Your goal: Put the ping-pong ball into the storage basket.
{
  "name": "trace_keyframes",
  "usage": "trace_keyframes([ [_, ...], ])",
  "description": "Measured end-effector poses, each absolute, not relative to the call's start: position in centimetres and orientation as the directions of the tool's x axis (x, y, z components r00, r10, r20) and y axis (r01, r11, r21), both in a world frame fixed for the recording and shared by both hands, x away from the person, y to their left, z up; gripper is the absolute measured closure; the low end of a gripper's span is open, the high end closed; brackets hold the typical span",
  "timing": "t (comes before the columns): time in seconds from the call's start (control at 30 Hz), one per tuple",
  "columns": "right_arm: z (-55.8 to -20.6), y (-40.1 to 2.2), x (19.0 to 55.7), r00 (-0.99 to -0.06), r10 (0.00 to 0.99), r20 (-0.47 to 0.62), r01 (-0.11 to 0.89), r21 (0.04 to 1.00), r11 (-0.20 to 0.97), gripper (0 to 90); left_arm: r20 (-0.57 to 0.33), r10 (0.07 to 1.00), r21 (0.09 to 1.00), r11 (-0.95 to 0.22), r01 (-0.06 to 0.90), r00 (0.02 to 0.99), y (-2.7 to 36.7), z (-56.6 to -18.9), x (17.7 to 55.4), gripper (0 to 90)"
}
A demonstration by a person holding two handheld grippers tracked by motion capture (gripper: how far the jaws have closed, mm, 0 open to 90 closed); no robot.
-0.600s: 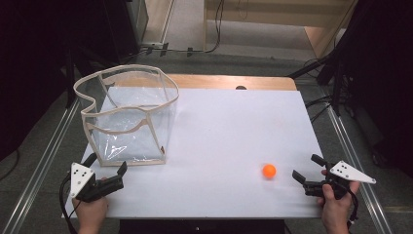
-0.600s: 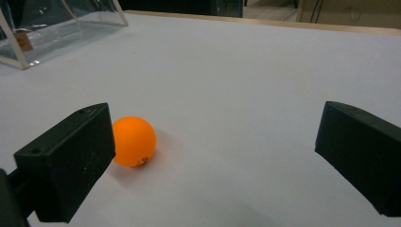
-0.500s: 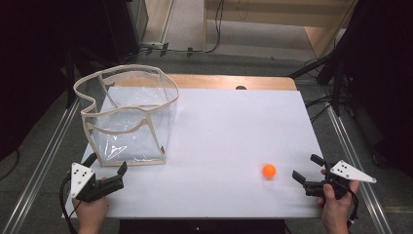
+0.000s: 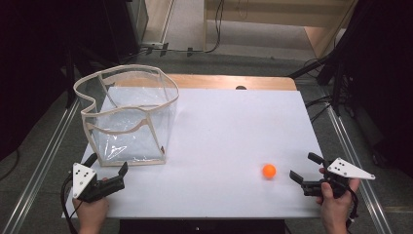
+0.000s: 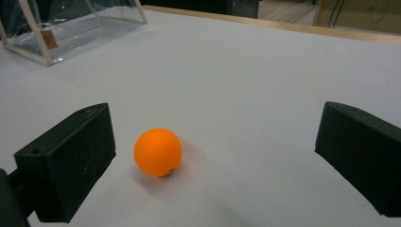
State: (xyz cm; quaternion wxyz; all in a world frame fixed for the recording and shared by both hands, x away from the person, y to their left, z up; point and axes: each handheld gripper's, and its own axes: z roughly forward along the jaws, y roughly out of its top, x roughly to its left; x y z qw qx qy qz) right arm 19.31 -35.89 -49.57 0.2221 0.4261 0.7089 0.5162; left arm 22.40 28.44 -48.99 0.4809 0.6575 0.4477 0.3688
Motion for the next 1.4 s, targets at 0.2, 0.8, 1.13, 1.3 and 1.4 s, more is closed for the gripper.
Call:
trace_keyframes([
  [0.2,-48.5,-34.3,19.7,-0.569,0.818,0.087,0.398,0.899,0.181,0.0,0.060,0.945,0.961,-0.141,0.236,0.323,28.4,-49.0,22.4,0.0],
  [0.8,-46.7,-32.7,21.2,-0.651,0.755,0.080,0.430,0.858,0.280,0.0,0.076,0.942,0.960,-0.158,0.233,0.328,28.2,-49.0,22.3,0.0],
  [1.13,-46.5,-31.4,22.5,-0.689,0.716,0.107,0.487,0.800,0.350,0.0,0.084,0.941,0.958,-0.166,0.232,0.327,28.1,-49.1,22.3,0.0],
  [1.3,-46.6,-31.0,22.9,-0.700,0.707,0.102,0.501,0.776,0.384,0.0,0.085,0.941,0.959,-0.167,0.230,0.328,28.0,-49.1,22.3,0.0],
  [1.4,-46.7,-30.6,23.2,-0.702,0.704,0.105,0.520,0.752,0.406,0.0,0.088,0.940,0.958,-0.171,0.229,0.330,28.0,-49.1,22.3,0.0],
])
